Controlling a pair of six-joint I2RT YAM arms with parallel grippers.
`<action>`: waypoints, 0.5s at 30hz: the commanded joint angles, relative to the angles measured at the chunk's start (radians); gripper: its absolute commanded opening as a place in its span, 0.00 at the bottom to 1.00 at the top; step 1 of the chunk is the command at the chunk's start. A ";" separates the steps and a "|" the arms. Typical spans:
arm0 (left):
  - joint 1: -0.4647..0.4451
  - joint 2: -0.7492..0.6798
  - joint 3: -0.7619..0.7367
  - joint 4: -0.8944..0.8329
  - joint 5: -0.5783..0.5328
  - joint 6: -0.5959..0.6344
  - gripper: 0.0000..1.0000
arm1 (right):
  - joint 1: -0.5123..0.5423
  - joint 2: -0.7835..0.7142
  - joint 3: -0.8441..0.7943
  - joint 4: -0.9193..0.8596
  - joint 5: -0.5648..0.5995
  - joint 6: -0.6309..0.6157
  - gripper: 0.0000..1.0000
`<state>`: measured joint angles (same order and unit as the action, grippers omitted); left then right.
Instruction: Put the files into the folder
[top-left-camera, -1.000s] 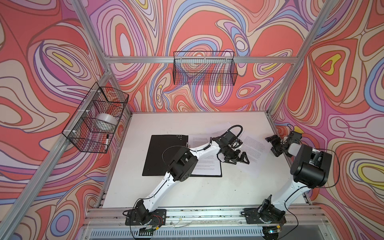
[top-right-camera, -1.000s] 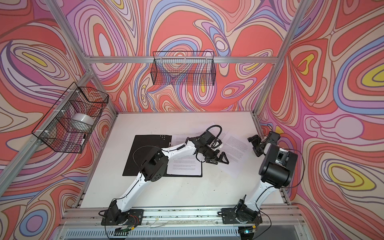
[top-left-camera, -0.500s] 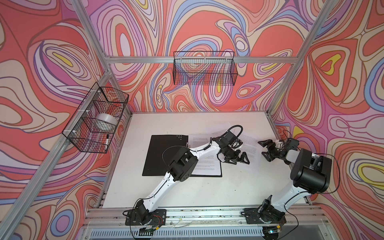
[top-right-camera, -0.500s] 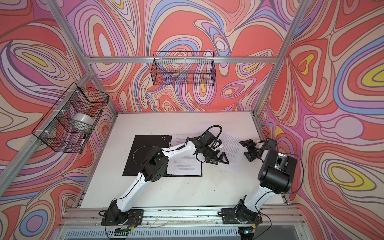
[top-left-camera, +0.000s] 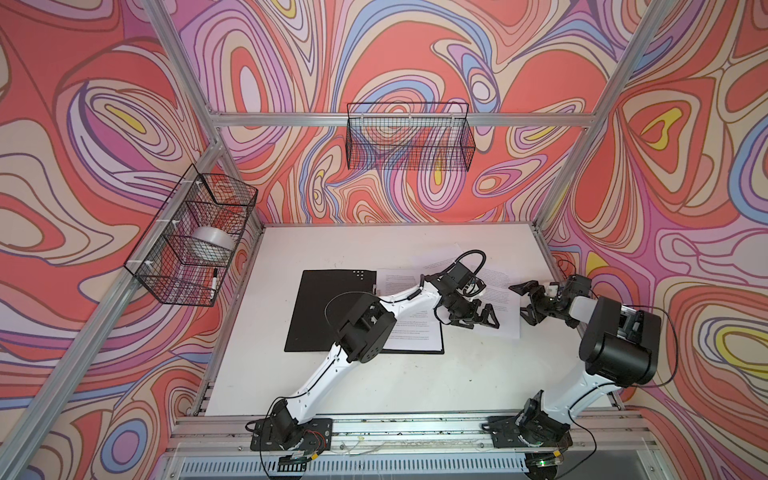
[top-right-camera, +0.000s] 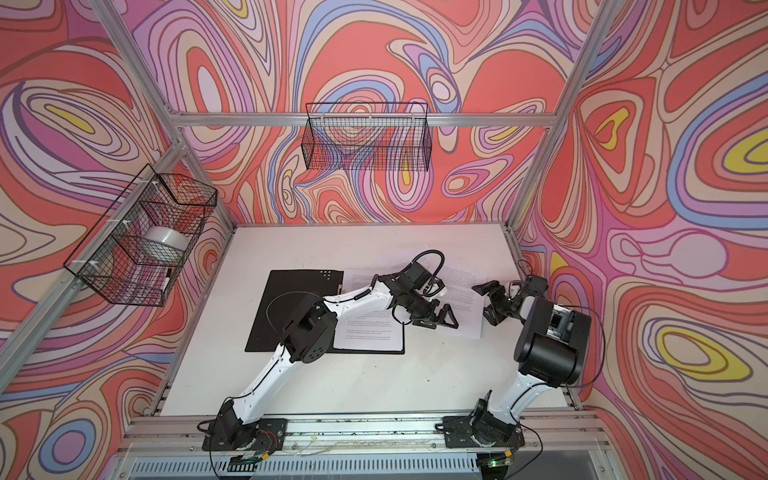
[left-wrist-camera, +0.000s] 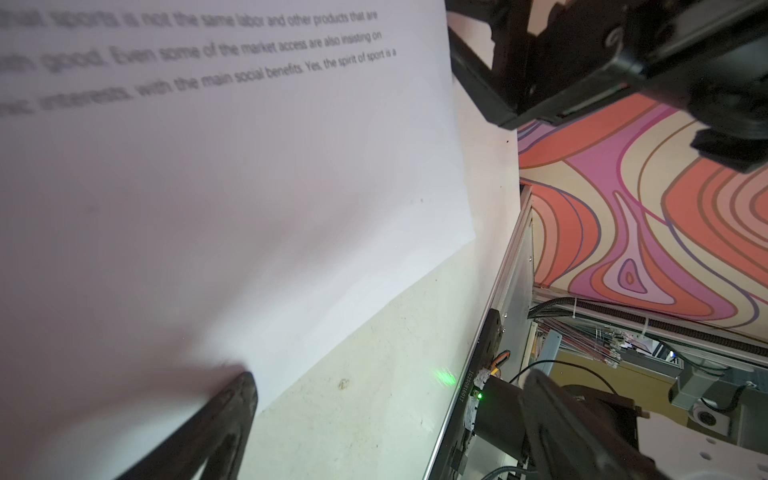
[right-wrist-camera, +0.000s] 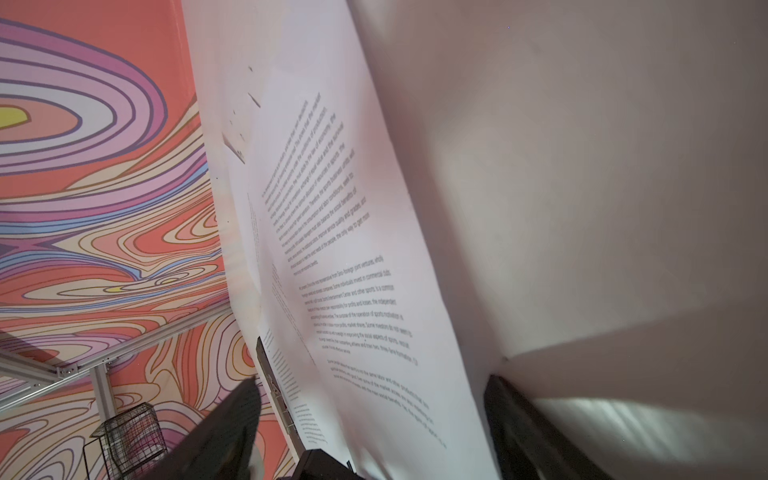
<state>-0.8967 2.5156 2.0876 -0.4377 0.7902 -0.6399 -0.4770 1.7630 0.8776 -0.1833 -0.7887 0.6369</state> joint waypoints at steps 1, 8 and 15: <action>0.013 0.060 -0.003 -0.090 -0.046 0.011 1.00 | 0.054 0.015 -0.024 -0.032 0.070 -0.014 0.85; 0.025 0.047 -0.012 -0.097 -0.042 0.021 1.00 | 0.072 -0.052 -0.078 0.000 0.112 -0.069 0.51; 0.031 0.034 -0.015 -0.111 -0.037 0.030 1.00 | 0.072 -0.103 -0.071 -0.038 0.166 -0.110 0.42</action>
<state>-0.8768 2.5156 2.0884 -0.4541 0.8070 -0.6289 -0.4049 1.6943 0.8120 -0.2005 -0.6674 0.5621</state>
